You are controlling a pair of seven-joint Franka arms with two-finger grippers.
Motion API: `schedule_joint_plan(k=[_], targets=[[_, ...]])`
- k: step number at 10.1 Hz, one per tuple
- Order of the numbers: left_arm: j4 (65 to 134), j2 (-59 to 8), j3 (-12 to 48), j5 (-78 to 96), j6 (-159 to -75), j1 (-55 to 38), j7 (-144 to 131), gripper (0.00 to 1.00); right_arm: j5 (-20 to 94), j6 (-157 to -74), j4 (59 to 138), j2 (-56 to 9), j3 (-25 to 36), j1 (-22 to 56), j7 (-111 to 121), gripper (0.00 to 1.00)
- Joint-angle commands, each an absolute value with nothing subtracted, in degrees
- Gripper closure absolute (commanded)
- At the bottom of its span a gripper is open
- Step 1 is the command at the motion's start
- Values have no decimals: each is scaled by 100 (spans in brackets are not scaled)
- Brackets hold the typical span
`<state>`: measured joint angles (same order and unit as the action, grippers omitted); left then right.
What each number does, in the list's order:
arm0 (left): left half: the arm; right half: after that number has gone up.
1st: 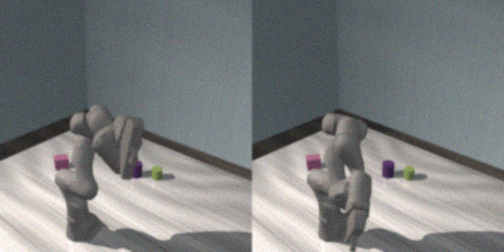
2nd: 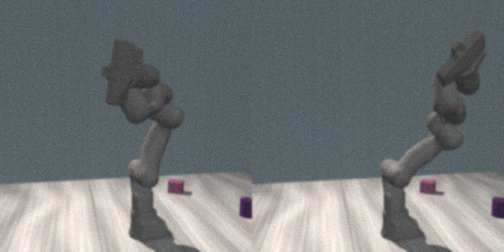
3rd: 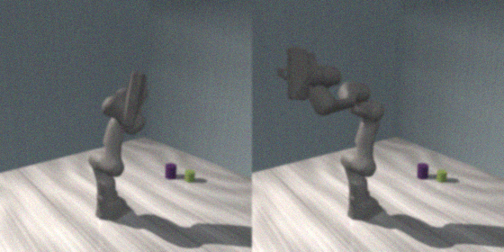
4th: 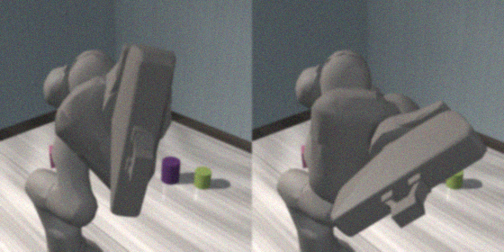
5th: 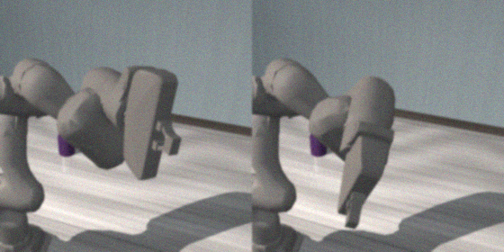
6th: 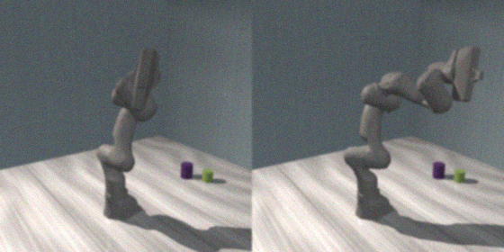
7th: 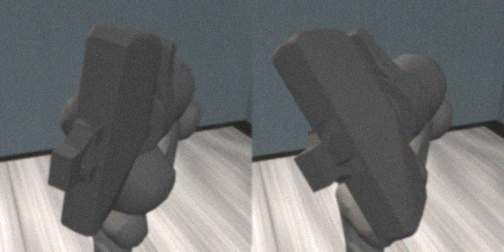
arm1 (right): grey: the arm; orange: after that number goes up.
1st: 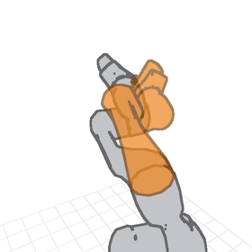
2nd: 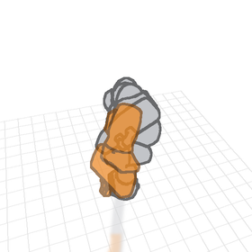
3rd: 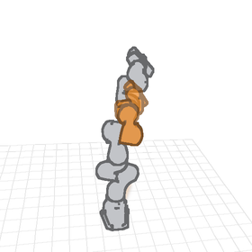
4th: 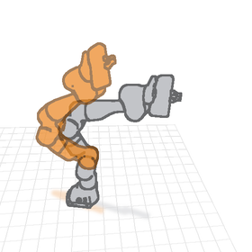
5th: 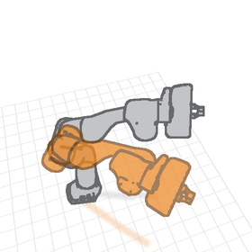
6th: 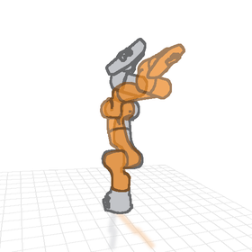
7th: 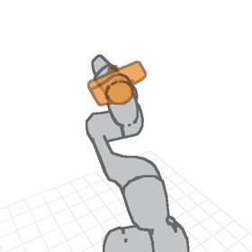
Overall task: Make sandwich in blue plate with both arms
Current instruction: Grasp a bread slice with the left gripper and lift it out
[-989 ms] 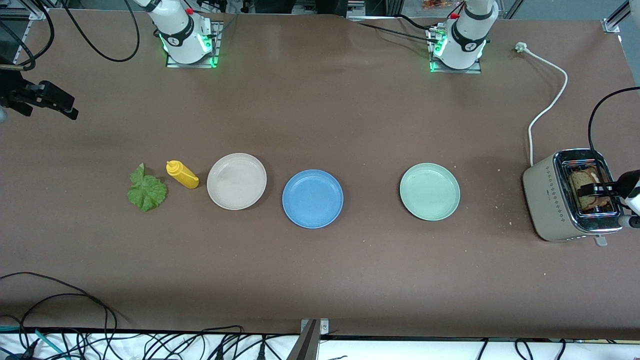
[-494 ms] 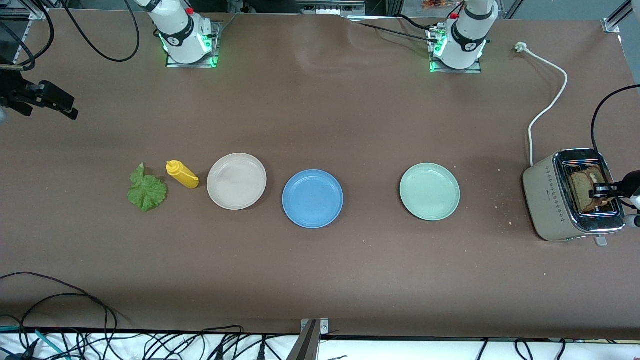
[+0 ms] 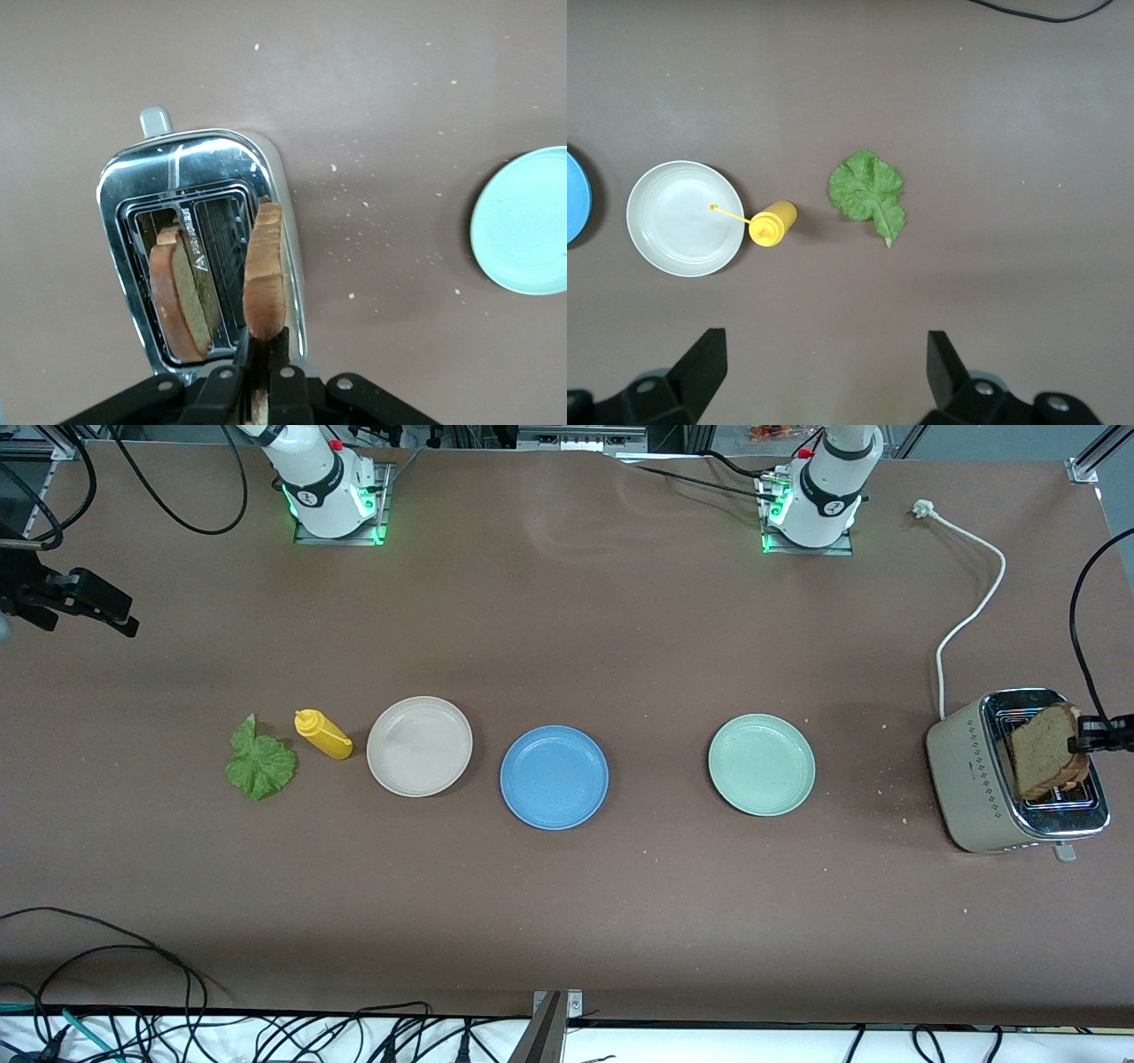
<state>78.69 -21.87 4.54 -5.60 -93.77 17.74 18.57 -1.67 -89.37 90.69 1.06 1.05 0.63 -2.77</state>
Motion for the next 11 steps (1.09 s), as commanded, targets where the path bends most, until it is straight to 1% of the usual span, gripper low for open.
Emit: schedule_joint_plan(k=[1,4,8,10,11], targets=[[7428,-2039,545,-606,-8835,1767,1986,100,-79,-8895,9035,141,97,35,-308,0],[7277,-2022,991,-537,-8710,1767,1925,100,-79,-8895,9035,149,97,35,-308,0],[7277,-1969,1308,-457,-8640,1758,1916,100,-79,-8895,9035,141,97,35,-308,0],[7286,-2039,1476,-457,-8640,1583,1550,100,-79,-8895,9035,149,97,35,-308,0],[7321,-2083,1442,-440,-8666,1260,1355,100,-79,-8903,9035,141,97,35,-308,0]])
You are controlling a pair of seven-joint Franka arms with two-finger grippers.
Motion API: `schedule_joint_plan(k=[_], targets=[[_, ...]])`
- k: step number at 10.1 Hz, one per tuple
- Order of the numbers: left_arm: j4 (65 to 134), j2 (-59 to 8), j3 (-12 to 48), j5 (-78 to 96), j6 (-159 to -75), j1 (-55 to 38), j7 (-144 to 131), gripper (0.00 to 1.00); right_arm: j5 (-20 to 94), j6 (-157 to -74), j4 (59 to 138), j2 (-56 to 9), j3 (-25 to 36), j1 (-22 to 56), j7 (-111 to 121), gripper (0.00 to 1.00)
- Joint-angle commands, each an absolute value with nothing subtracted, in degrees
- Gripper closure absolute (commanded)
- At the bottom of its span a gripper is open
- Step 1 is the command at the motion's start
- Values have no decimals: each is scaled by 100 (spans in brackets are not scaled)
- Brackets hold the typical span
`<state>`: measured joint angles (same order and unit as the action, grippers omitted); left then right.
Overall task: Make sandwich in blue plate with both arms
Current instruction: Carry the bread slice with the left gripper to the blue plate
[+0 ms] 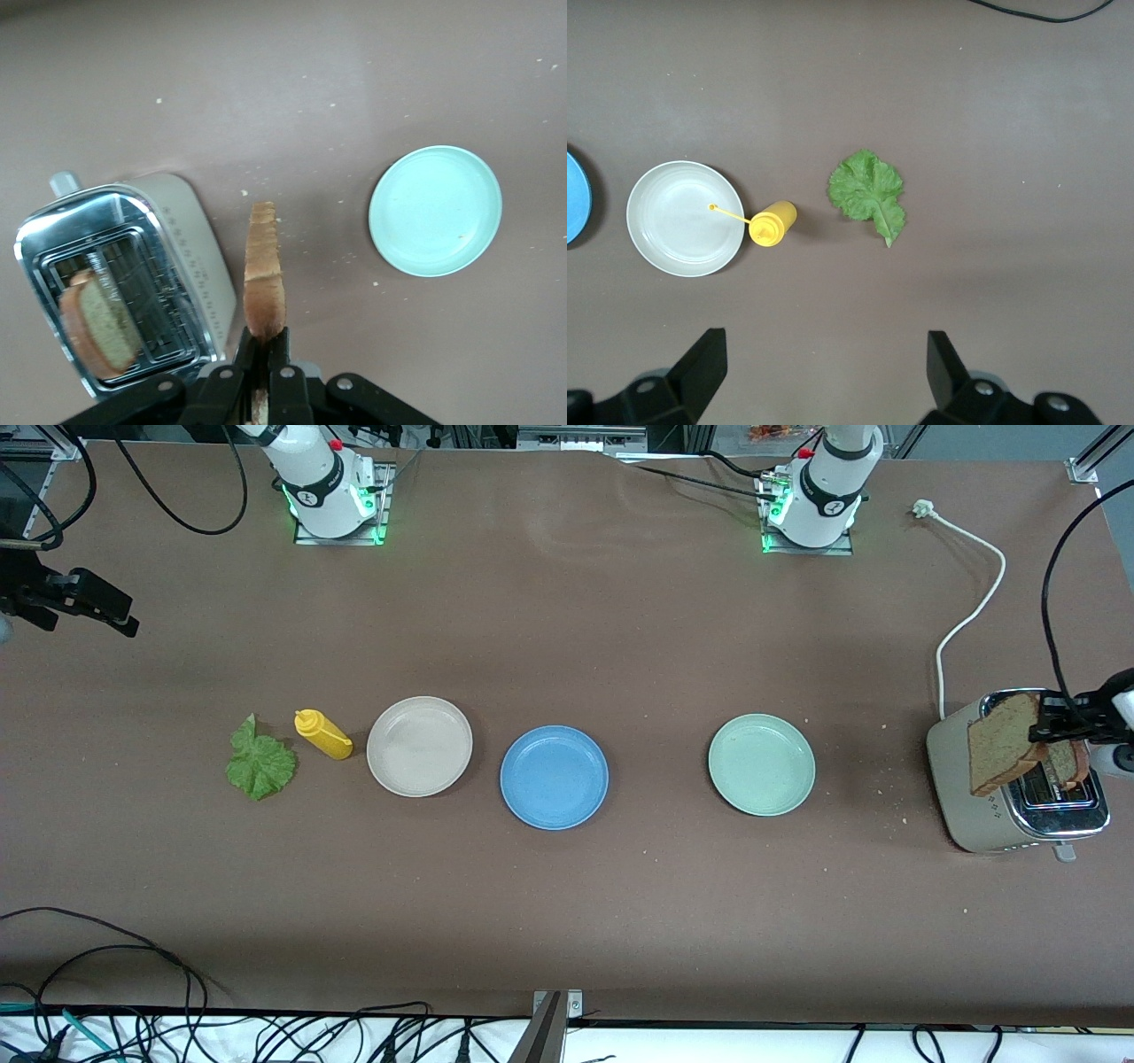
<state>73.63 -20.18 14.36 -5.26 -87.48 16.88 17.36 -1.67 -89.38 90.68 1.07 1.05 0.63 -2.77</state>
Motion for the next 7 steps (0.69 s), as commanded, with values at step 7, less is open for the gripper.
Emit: schedule_joint_plan(k=[7], targets=[[7638,-2653,853,2174,-9243,-772,-570,100,-79,-8895,9035,141,97,35,-308,0]])
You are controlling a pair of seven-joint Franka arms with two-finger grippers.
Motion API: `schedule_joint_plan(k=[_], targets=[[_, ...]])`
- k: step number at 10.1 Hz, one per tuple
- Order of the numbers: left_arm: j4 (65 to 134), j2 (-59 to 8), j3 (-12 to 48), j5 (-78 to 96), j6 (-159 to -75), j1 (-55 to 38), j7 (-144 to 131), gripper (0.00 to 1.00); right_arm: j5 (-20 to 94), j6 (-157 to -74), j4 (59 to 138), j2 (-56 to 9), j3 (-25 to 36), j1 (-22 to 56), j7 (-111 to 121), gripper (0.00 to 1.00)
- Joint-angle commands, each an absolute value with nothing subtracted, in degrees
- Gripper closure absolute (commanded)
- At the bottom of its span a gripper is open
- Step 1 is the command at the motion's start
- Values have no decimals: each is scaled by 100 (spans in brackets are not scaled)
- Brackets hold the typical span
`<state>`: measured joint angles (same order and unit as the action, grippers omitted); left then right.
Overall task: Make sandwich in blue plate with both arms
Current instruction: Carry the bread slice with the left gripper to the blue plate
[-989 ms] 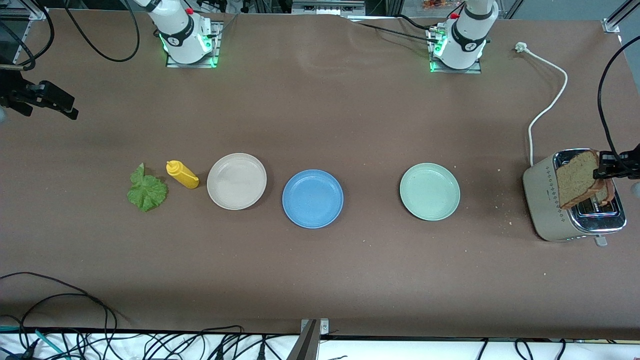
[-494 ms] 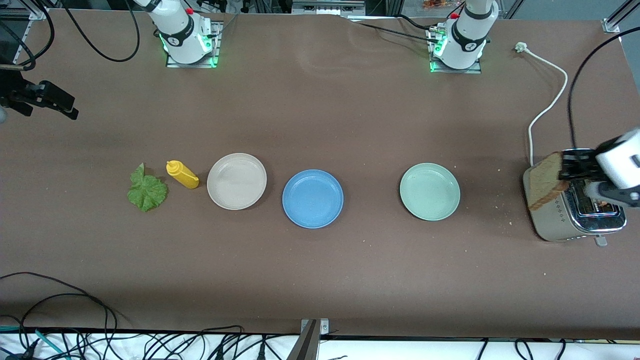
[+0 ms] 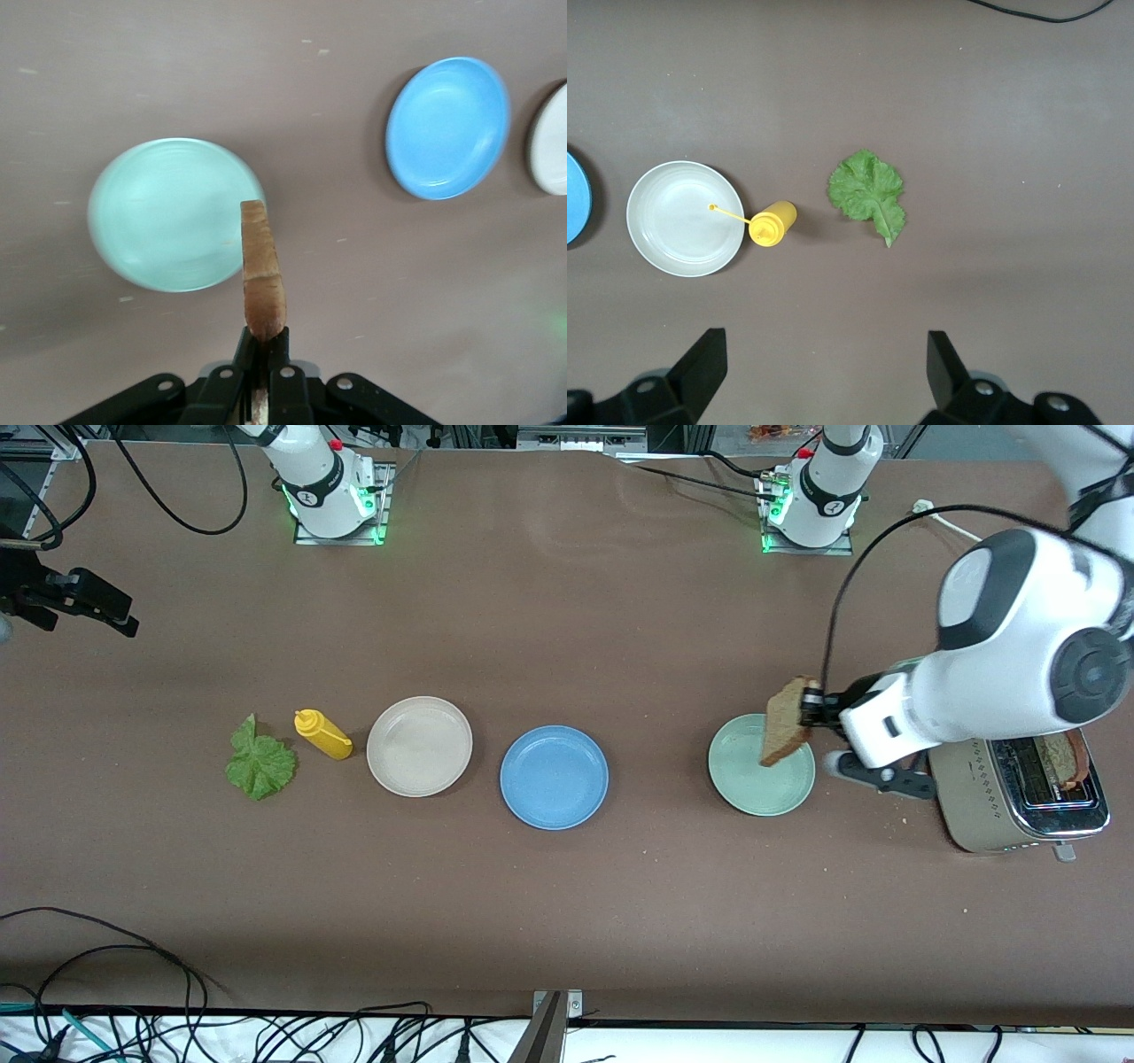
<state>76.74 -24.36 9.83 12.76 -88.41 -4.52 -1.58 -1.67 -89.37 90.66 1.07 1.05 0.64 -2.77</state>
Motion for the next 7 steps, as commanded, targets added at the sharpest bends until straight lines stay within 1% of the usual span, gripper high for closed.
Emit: schedule_joint_plan(k=[1,4,7], targets=[[7638,-2889,853,2693,-9446,-939,-606,100,-79,-8895,9035,141,97,35,-308,0],[7629,-3584,844,3829,-10858,-1536,-615,100,-79,-8895,9035,141,97,35,-308,0],[7524,-4200,844,4437,-12169,-1933,-607,100,-79,-8895,9035,141,88,35,-316,0]])
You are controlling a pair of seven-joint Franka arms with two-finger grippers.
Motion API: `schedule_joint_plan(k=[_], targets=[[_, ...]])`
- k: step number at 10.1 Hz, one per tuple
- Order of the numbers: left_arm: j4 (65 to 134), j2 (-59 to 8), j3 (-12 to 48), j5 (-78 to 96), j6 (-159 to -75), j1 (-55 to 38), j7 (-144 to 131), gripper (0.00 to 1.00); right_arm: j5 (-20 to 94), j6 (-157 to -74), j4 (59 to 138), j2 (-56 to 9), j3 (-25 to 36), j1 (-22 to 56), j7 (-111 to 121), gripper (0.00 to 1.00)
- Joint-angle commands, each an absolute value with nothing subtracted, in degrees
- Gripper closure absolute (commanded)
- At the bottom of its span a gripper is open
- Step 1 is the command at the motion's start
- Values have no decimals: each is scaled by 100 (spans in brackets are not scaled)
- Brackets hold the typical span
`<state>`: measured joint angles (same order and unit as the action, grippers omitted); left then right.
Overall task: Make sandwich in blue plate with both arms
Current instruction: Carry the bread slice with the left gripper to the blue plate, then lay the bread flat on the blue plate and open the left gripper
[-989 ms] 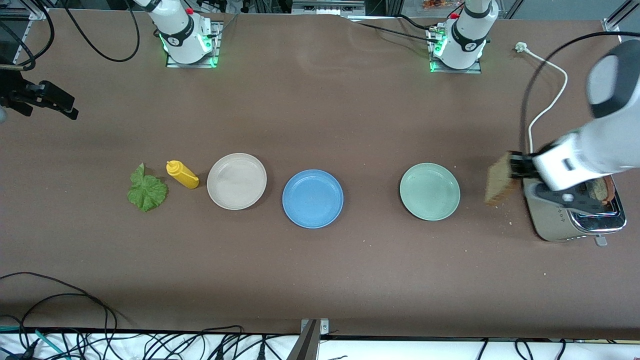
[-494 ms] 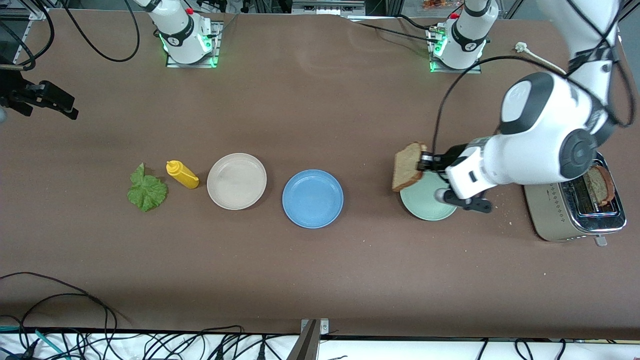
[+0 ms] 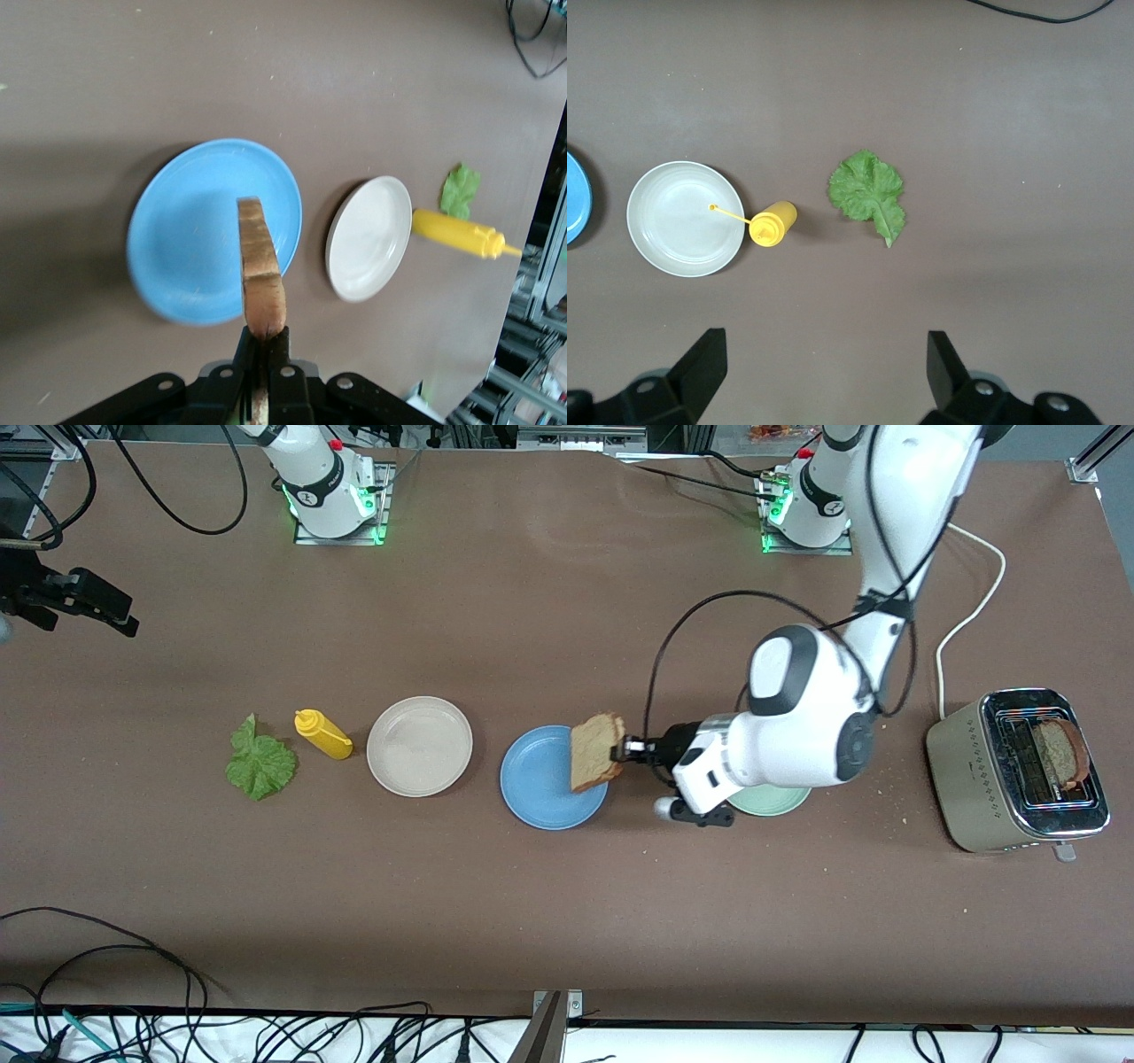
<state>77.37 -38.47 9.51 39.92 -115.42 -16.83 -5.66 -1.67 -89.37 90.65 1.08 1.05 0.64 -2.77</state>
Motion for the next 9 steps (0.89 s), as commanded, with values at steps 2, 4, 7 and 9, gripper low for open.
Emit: schedule_joint_plan(k=[2,4,7,9], targets=[[7489,-4420,844,4649,-12654,-2100,-598,100,-70,-8877,9035,149,97,35,-316,0],[7357,-4604,844,4676,-12823,-2180,-580,100,-70,-8868,9035,149,88,35,-308,0],[7339,-4781,852,4685,-13104,-2452,-606,100,-70,-8851,9035,149,88,35,-316,0],[7383,-4843,852,4842,-13104,-2513,-598,100,-70,-8851,9035,158,88,35,-316,0]])
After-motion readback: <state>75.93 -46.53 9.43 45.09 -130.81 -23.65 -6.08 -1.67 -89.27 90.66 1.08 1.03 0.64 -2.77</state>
